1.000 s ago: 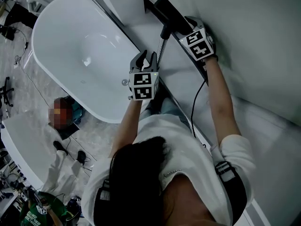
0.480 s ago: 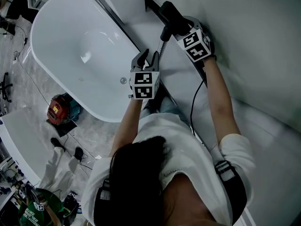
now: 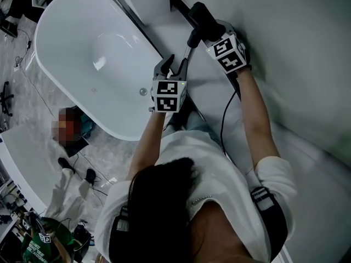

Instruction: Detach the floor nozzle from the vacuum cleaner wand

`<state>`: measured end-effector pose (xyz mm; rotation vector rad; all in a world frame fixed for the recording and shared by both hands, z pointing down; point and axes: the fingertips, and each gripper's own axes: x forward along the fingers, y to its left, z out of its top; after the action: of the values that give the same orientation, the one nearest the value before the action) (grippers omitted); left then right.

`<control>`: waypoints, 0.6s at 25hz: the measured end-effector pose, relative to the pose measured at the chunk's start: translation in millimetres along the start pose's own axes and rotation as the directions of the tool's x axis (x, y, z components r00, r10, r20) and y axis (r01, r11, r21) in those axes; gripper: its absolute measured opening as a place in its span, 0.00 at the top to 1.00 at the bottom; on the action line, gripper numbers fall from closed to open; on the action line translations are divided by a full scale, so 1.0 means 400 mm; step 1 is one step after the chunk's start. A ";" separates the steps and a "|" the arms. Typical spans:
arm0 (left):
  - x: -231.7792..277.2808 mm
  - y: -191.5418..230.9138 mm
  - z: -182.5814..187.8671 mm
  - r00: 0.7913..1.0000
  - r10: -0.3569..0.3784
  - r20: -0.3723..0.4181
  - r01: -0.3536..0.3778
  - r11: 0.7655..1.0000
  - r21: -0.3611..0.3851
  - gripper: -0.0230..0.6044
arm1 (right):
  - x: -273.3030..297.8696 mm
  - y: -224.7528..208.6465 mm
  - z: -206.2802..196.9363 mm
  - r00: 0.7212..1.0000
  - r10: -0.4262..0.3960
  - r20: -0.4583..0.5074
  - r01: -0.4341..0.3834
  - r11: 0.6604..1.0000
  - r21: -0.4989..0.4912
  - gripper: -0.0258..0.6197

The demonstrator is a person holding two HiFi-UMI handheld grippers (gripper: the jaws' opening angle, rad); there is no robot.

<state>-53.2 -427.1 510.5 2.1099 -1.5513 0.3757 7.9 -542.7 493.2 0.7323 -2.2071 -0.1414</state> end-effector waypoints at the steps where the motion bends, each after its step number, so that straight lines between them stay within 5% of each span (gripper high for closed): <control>1: 0.006 -0.003 0.000 1.000 -0.012 -0.004 0.012 1.000 0.003 0.72 | 0.000 0.000 0.001 1.000 0.002 0.001 -0.002 1.000 0.000 0.62; 15: 0.131 -0.045 -0.020 0.994 -0.085 -0.067 0.092 0.989 0.113 0.64 | 0.000 0.001 -0.006 1.000 0.019 -0.006 -0.019 1.000 0.006 0.62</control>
<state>-18.9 -461.2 539.0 2.2248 -1.4267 0.5063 9.3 -542.0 494.8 0.7136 -2.2090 -0.1224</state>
